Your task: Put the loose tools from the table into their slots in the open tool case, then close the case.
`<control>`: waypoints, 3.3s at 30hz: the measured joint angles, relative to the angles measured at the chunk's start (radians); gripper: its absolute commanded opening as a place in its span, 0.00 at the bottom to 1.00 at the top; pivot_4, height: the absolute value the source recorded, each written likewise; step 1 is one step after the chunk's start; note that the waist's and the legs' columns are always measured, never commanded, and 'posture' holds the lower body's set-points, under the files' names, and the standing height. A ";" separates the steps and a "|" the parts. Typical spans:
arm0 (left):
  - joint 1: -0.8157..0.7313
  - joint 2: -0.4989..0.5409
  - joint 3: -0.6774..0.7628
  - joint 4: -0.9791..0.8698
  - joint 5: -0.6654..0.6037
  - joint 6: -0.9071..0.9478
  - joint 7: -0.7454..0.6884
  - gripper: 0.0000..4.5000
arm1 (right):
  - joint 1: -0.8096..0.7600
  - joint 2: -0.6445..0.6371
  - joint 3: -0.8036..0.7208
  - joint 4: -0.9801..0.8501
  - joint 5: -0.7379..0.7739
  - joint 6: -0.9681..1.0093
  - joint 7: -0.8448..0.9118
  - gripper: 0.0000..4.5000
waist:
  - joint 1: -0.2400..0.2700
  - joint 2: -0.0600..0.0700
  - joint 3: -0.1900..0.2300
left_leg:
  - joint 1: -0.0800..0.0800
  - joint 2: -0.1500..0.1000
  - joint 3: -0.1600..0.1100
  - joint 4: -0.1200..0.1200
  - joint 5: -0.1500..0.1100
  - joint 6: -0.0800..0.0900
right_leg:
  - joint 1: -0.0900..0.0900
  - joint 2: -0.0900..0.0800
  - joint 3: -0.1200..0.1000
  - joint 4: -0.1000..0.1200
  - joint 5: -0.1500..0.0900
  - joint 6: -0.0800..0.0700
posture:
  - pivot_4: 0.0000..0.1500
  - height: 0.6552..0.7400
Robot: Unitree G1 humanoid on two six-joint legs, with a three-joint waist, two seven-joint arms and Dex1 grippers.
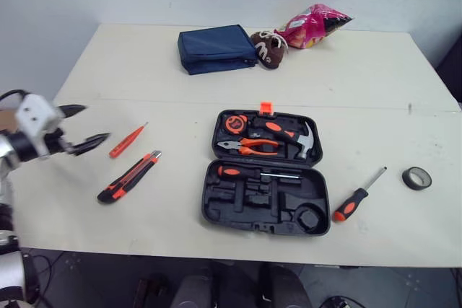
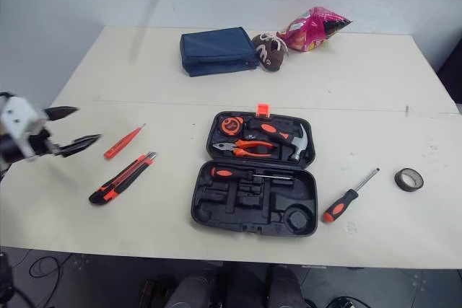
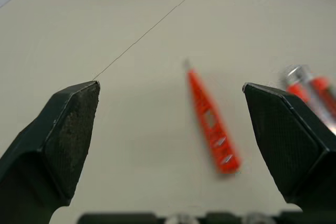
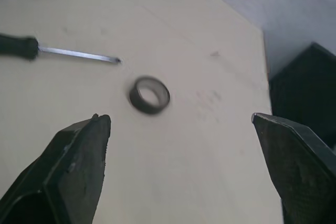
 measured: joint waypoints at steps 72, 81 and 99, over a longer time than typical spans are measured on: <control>0.181 -0.325 -0.239 -1.155 -0.352 0.648 0.025 1.00 | -0.497 -0.274 0.940 -0.846 1.241 1.146 -2.090 0.26 | 0.000 -0.007 -0.005 | -0.004 0.005 0.008 0.001 0.003 -0.002 | -0.008 0.012 0.010 0.001 -0.001 -0.002 | 1.00 1.00; 0.182 -0.324 -0.240 -1.192 -0.384 0.665 0.002 1.00 | -0.502 -0.178 0.937 -0.849 1.083 1.101 -2.038 0.22 | 0.000 -0.008 -0.006 | -0.004 0.004 0.008 0.001 0.003 -0.002 | -0.008 0.012 0.011 0.001 -0.001 -0.002 | 1.00 1.00; 0.277 -0.299 -0.221 -1.172 -0.383 0.543 -0.069 1.00 | -0.744 -0.607 1.031 -0.757 0.271 0.954 -0.592 0.22 | 0.003 -0.002 -0.001 | -0.008 0.004 0.007 0.001 0.003 -0.001 | -0.010 0.011 0.008 0.000 0.000 -0.002 | 1.00 1.00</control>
